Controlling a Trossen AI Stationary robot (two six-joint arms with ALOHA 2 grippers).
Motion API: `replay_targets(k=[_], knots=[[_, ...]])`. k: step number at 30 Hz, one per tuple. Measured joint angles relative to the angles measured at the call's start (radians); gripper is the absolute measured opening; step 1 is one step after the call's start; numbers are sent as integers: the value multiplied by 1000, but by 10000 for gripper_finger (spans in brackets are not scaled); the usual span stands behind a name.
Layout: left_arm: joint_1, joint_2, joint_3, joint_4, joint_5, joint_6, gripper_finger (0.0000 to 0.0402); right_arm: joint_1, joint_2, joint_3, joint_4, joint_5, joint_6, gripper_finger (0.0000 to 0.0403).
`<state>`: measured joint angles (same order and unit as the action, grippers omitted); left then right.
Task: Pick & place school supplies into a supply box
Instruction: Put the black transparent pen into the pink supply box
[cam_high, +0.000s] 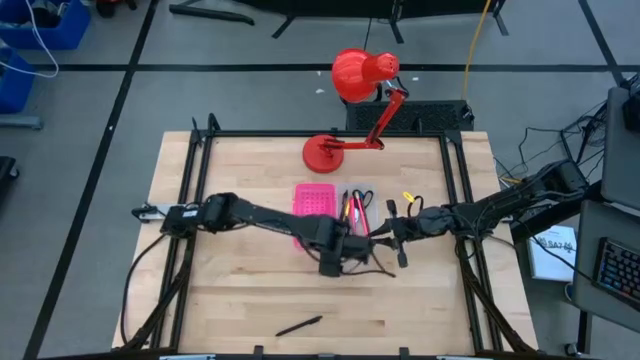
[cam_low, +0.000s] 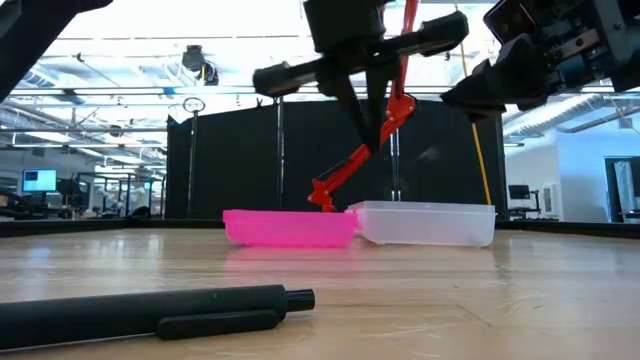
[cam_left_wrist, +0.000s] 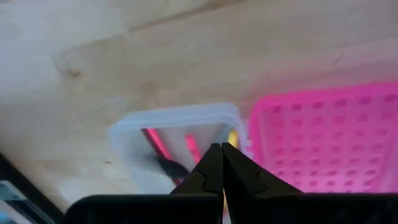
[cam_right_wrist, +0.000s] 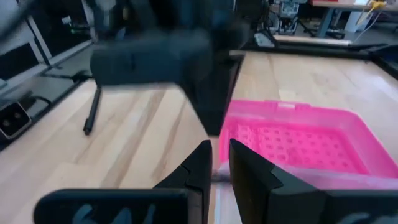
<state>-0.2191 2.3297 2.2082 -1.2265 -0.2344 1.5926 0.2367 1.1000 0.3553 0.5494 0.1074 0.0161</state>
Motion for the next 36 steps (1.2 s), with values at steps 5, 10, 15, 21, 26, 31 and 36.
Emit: replay_targets(k=[5, 10, 15, 21, 26, 31, 36], knots=[[89, -18, 0, 35, 145, 65, 1, 1, 0, -24, -25, -3, 40, 45], [157, -18, 0, 75, 257, 48, 1, 0, 0, -120, 86, -1, 101, 45], [158, -23, 0, 84, 295, -53, 0, 0, 0, -214, 243, 57, 96, 45], [116, -97, -18, 22, 244, -371, 0, 1, 0, -237, 241, 99, 76, 45], [81, -300, -307, 120, 187, -628, 0, 15, 0, -230, 225, 106, 70, 45], [83, -642, -874, 607, 251, -808, 0, 17, 0, -154, 137, 106, 124, 44], [83, -927, -1348, 1220, 265, -1107, 0, 45, 43, -39, -54, 216, 206, 23]])
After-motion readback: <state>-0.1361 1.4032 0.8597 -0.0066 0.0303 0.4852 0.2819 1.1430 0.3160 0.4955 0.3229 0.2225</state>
